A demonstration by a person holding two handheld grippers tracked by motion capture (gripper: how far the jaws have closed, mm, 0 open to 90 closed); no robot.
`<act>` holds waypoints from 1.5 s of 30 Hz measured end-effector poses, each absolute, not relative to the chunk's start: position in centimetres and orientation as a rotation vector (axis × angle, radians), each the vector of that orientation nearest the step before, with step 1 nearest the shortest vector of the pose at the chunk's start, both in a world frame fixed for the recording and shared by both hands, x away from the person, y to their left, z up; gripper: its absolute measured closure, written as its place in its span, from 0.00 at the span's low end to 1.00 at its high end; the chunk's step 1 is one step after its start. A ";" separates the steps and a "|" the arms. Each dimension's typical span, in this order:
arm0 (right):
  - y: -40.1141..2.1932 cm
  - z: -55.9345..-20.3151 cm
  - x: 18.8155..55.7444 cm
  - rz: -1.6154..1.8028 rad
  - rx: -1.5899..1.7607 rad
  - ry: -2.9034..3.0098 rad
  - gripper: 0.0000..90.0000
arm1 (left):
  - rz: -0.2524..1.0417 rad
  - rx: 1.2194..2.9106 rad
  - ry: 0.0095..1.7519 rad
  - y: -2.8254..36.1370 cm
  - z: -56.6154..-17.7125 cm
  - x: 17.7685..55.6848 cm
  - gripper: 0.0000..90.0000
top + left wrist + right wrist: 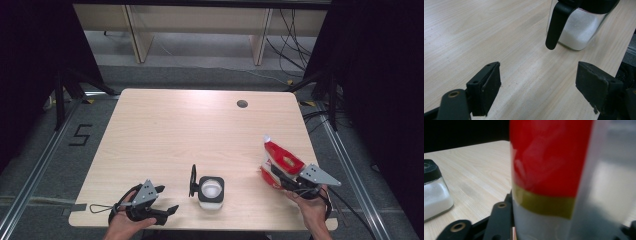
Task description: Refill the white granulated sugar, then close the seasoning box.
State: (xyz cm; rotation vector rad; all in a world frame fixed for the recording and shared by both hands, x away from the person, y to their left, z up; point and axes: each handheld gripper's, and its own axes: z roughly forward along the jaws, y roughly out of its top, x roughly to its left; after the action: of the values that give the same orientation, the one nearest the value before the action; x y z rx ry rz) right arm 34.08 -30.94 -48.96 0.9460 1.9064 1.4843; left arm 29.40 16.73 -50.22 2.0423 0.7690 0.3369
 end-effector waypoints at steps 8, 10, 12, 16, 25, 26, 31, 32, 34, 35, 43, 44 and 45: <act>-31.8 -48.4 32.8 1.496 1.041 1.873 0.39 | 0.348 2.055 0.764 16.8 -50.1 29.4 0.22; -31.8 -48.3 32.0 1.479 1.091 1.859 0.36 | 0.348 2.055 0.765 16.8 -50.1 29.4 0.22; -31.8 -48.1 31.2 1.462 1.156 1.865 0.35 | 0.349 2.054 0.767 16.8 -50.1 29.4 0.22; -32.2 -47.8 30.0 1.399 1.162 1.864 0.34 | 0.351 2.060 0.763 16.9 -50.1 29.4 0.22; -32.2 -47.7 27.6 1.360 1.165 1.882 0.34 | 0.329 2.031 0.793 16.7 -50.0 29.2 0.22; -32.2 -47.6 27.4 1.335 1.161 1.896 0.34 | 0.337 2.035 0.783 16.7 -50.0 29.1 0.22; -31.7 -47.9 26.7 1.326 1.147 1.913 0.34 | 0.336 2.036 0.750 16.5 -49.5 29.0 0.22; -31.6 -47.8 26.5 1.327 1.172 1.941 0.35 | 0.332 2.020 0.760 16.4 -49.4 28.9 0.22; -31.5 -47.9 26.3 1.323 1.161 1.942 0.35 | 0.337 2.025 0.753 16.5 -49.1 29.0 0.22; -31.3 -47.9 26.1 1.325 1.164 1.938 0.35 | 0.325 2.011 0.759 16.5 -48.9 28.9 0.23; -30.3 -48.0 25.6 1.299 1.114 2.005 0.35 | 0.368 1.985 0.724 16.0 -47.0 29.5 0.61; -30.2 -48.0 25.6 1.295 1.114 2.015 0.35 | 0.369 1.980 0.705 15.9 -46.9 29.6 0.61; -30.1 -48.0 25.4 1.289 1.147 2.014 0.35 | 0.378 1.990 0.699 15.9 -46.7 29.6 0.67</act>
State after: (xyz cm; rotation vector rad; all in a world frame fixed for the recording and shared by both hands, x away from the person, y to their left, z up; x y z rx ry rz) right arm 25.37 -30.11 -47.96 1.1472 2.0143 1.2894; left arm 29.55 15.88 -46.72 1.9897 0.6985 0.3782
